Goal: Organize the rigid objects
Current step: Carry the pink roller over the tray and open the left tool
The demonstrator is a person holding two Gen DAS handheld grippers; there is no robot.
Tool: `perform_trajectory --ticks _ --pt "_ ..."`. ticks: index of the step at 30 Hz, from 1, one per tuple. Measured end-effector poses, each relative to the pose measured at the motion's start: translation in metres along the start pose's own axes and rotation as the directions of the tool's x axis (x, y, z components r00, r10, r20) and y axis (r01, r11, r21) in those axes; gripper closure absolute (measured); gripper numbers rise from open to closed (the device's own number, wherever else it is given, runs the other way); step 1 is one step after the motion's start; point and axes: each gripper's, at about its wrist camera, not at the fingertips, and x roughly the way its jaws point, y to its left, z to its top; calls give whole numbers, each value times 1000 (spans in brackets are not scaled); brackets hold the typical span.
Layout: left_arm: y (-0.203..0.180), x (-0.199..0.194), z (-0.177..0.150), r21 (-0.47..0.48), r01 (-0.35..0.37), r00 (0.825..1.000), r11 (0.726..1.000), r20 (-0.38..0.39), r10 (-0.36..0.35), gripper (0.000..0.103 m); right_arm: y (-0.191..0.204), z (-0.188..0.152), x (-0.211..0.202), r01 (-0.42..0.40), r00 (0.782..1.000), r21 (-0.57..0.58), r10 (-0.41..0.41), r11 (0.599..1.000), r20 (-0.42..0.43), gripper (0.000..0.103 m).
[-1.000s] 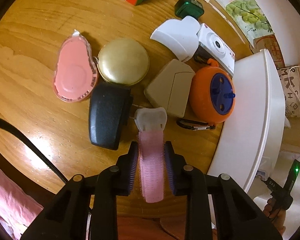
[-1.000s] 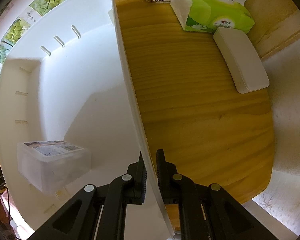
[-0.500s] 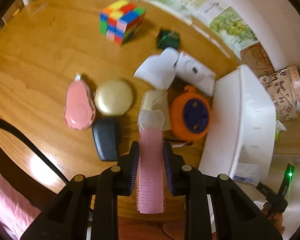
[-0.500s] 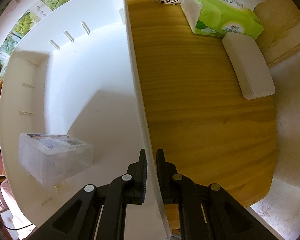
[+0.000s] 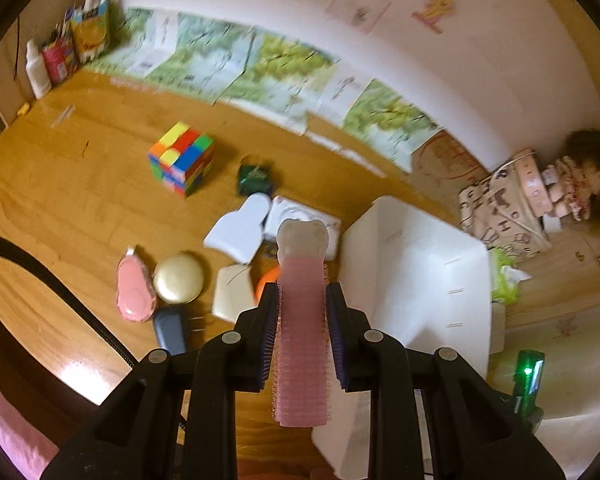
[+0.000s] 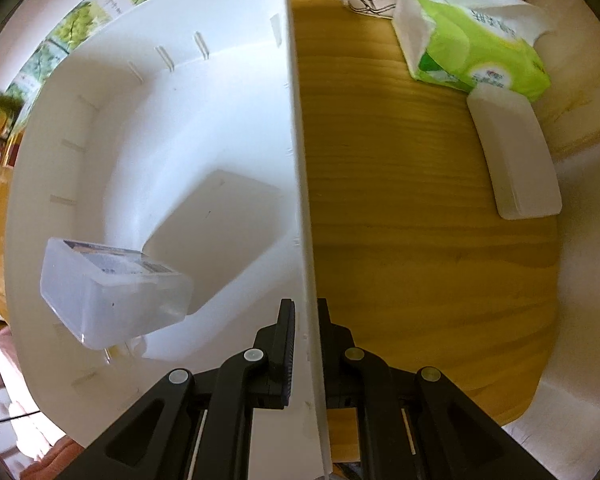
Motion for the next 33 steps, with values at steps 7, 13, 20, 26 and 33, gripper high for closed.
perform_trajectory --ticks 7,13,20,26,33 --pt "-35 -15 -6 67 23 999 997 47 -26 77 11 -3 1 -5 1000 -53 5 999 -2 94" --pt "-64 -18 -17 133 41 998 990 42 -47 77 19 -6 1 -16 1000 -72 17 997 9 94" --pt "-100 -9 -36 231 71 997 970 -8 -71 77 16 -9 0 -27 999 -80 29 996 20 94" --pt "-127 4 -52 307 104 994 946 -60 -90 77 20 -12 -1 -26 999 -97 29 995 26 93" --pt "-149 23 -71 371 149 985 916 -133 -106 77 12 -15 -2 -40 999 -95 43 995 31 93"
